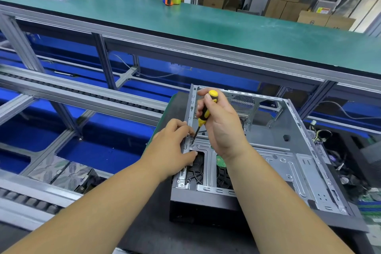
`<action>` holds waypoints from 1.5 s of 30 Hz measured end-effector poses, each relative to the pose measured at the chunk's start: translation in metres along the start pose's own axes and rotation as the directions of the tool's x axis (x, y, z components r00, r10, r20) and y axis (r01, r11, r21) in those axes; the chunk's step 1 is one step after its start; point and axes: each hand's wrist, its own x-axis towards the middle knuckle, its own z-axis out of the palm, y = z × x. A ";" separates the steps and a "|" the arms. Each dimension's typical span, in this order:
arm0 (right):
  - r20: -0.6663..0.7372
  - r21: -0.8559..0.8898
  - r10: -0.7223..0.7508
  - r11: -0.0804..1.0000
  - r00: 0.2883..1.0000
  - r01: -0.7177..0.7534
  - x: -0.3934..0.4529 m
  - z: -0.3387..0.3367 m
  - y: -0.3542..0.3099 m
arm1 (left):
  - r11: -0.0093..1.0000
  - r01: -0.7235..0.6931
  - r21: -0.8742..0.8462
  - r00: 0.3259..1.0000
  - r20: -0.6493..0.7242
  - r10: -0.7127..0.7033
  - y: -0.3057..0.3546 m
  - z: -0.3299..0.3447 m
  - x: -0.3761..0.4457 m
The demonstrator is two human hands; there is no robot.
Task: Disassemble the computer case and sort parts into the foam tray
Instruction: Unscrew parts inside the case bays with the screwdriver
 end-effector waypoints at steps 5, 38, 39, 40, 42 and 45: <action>0.006 -0.027 0.050 0.998 0.999 -0.050 0.006 0.003 -0.003 | 1.000 -0.002 -0.010 1.000 -0.008 0.002 -0.002 0.002 0.000; 0.089 0.162 0.112 0.979 0.990 -0.125 0.018 0.000 -0.002 | 0.997 0.019 -0.072 1.000 -0.005 -0.019 -0.003 0.006 0.000; 0.105 0.160 0.116 0.978 0.988 -0.131 0.018 0.001 -0.002 | 0.997 0.020 -0.076 1.000 -0.005 -0.020 -0.004 0.006 -0.001; 0.117 0.160 0.118 0.978 0.986 -0.136 0.018 0.002 -0.002 | 0.997 0.020 -0.080 1.000 -0.006 -0.020 -0.004 0.006 -0.001; 0.119 0.173 0.121 0.975 0.985 -0.141 0.017 0.004 -0.003 | 0.997 0.020 -0.080 1.000 -0.008 -0.021 -0.004 0.006 -0.001; 0.110 0.201 0.099 0.972 0.989 -0.120 0.016 0.006 -0.003 | 0.996 0.019 -0.083 1.000 -0.014 -0.020 -0.003 0.007 -0.001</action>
